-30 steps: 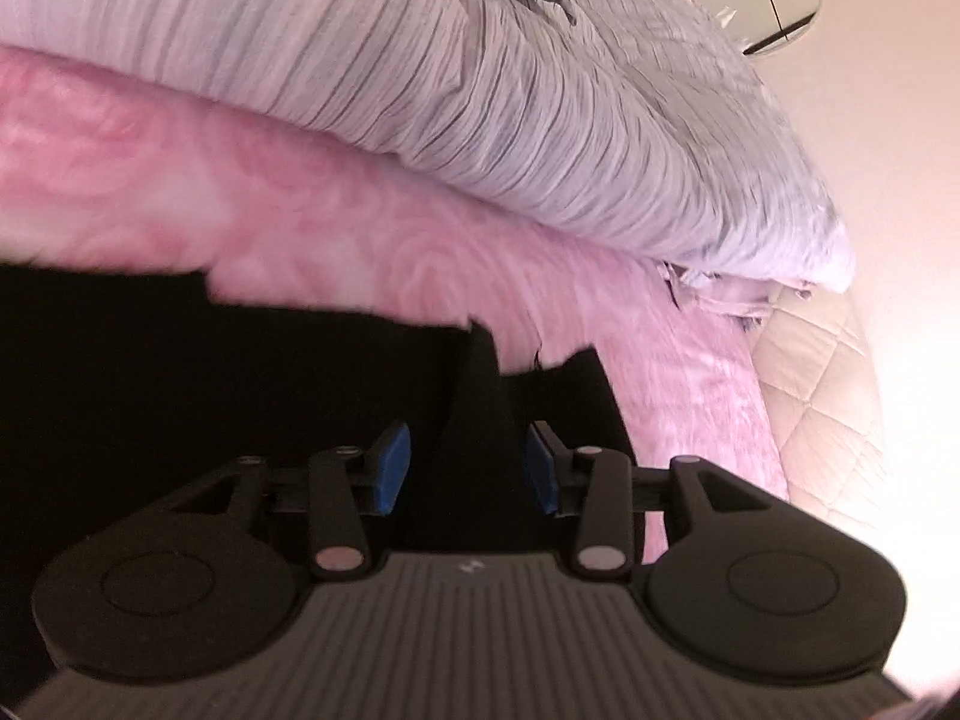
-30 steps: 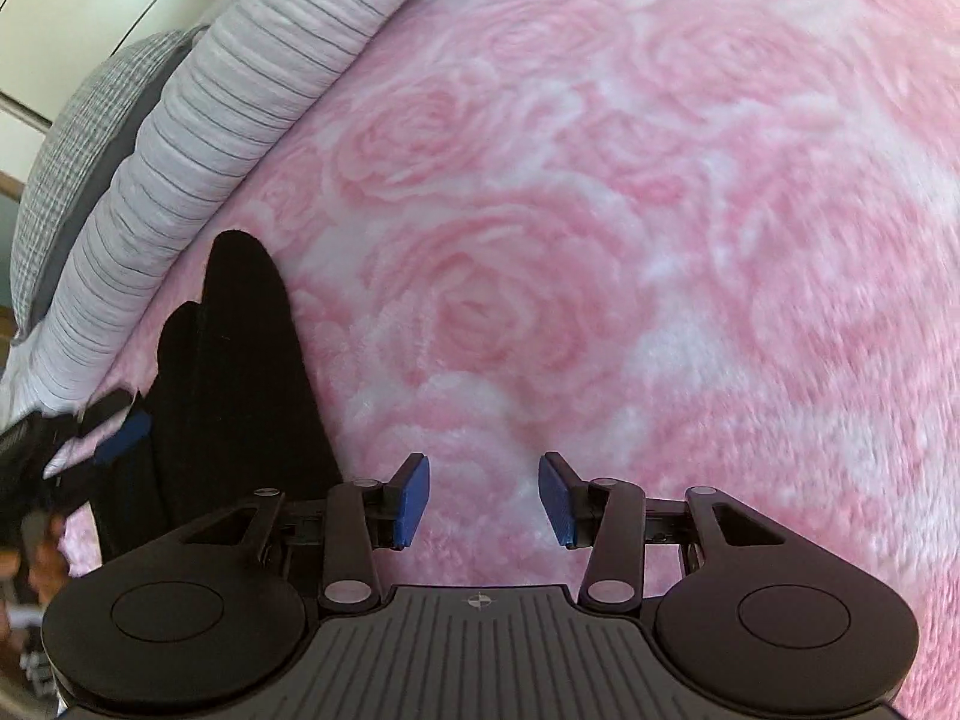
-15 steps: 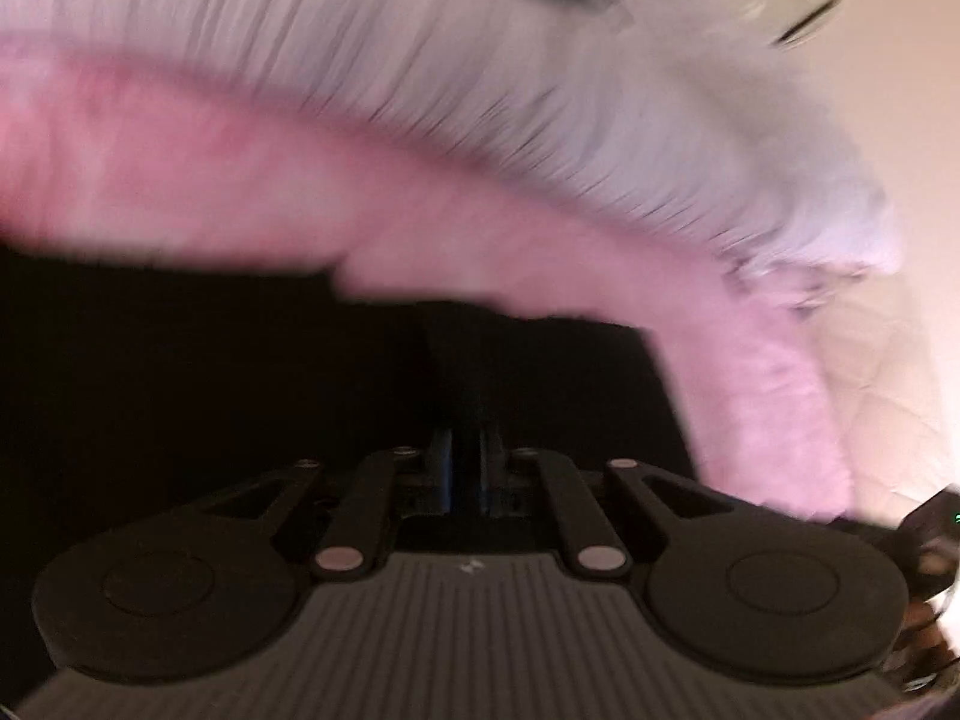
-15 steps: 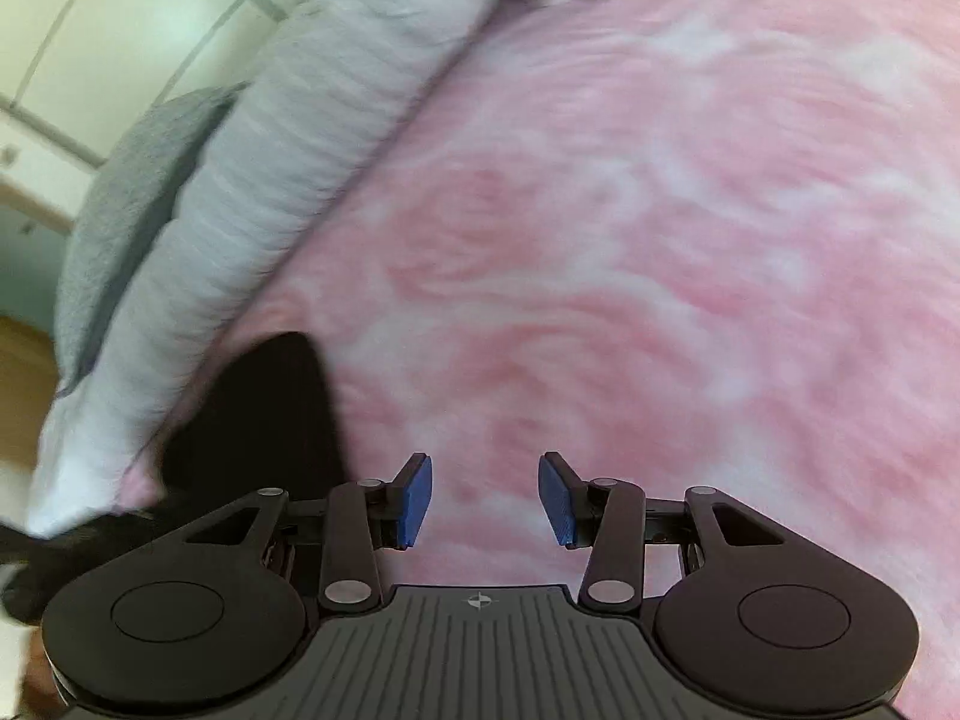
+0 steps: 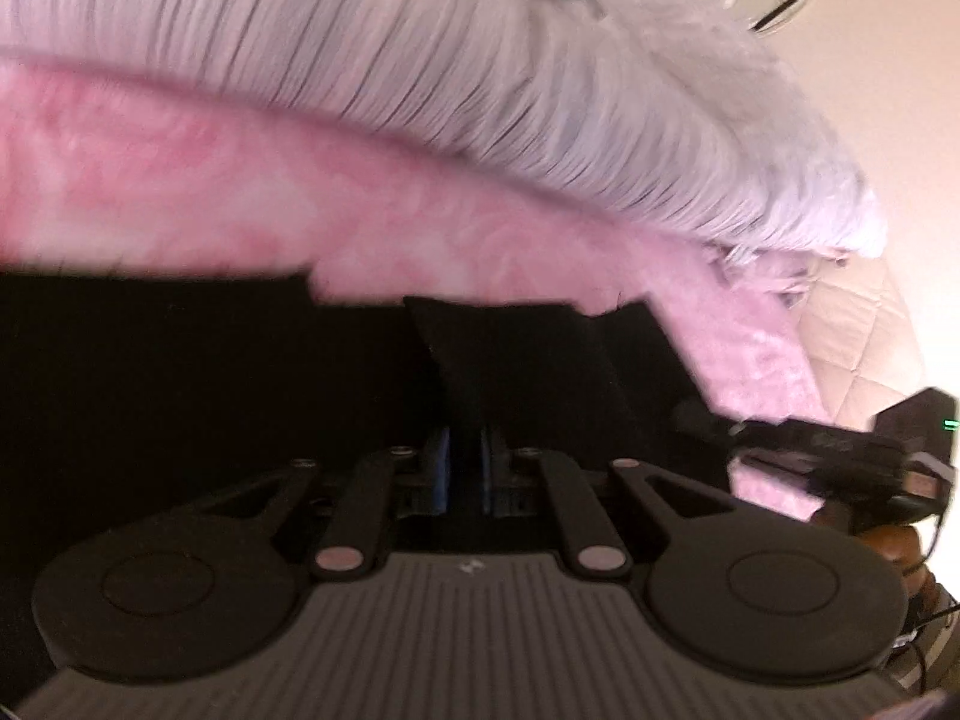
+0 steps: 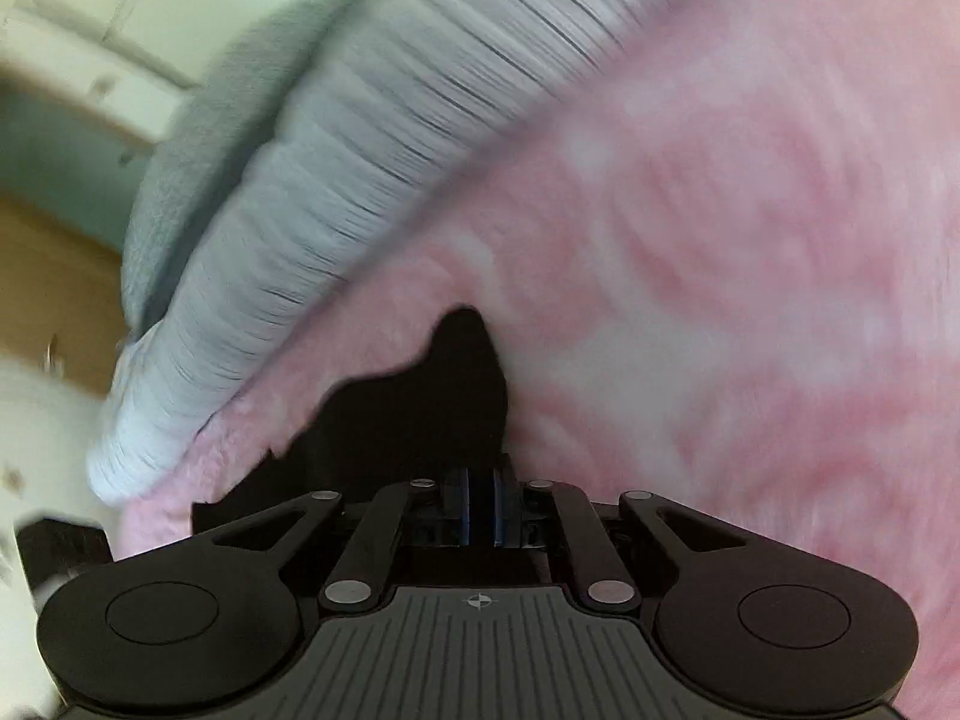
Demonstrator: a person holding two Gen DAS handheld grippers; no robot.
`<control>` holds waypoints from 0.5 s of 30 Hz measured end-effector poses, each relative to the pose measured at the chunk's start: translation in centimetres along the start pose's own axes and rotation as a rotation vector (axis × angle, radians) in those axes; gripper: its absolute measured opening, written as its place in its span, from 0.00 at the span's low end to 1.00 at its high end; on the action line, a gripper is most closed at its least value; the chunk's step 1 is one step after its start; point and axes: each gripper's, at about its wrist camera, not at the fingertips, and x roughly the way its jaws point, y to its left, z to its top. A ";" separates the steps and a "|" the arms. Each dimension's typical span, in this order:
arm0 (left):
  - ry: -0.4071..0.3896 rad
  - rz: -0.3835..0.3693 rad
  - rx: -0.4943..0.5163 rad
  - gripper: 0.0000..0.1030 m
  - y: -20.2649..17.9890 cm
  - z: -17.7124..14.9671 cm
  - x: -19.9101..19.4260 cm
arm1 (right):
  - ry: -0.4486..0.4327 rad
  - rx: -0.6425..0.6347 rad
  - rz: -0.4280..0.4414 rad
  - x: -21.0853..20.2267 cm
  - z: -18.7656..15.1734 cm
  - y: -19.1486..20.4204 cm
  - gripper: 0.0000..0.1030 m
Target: Fold clothes
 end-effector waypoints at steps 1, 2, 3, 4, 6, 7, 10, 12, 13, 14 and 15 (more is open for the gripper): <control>-0.024 -0.019 0.018 0.06 -0.4 0.3 -0.1 | -0.068 -0.085 -0.013 -1.3 0.1 1.2 0.05; -0.035 -0.017 0.033 0.06 -0.7 0.6 0.1 | -0.133 -0.166 -0.027 -2.6 0.3 2.2 0.05; -0.028 0.025 0.042 0.06 -0.8 0.8 0.8 | -0.123 -0.162 -0.078 -2.3 0.2 1.7 0.05; -0.020 0.068 0.051 0.05 -0.9 0.9 1.4 | -0.113 -0.157 -0.130 -2.0 0.2 1.1 0.06; -0.002 0.112 0.034 0.04 -0.5 0.8 2.2 | -0.090 -0.147 -0.230 -1.4 0.1 0.0 0.07; -0.008 0.104 0.016 0.04 -0.4 0.8 1.9 | -0.025 -0.116 -0.231 -0.2 0.1 -1.0 0.09; -0.013 0.096 -0.001 0.11 -0.3 0.5 -0.1 | -0.075 -0.065 -0.210 -0.9 0.5 -1.3 0.28; -0.021 0.091 -0.017 0.16 -0.1 0.2 -2.0 | -0.123 -0.023 -0.207 -2.1 0.9 -1.0 0.43; -0.031 0.093 -0.036 0.18 0.2 -0.4 -3.4 | -0.132 -0.009 -0.209 -2.9 0.9 -0.9 0.46; -0.040 0.095 -0.056 0.18 0.6 -0.9 -4.9 | -0.140 0.004 -0.212 -3.7 0.9 -0.7 0.46; -0.049 0.102 -0.079 0.19 1.2 -1.7 -6.5 | -0.129 0.001 -0.219 -4.4 0.7 -0.3 0.46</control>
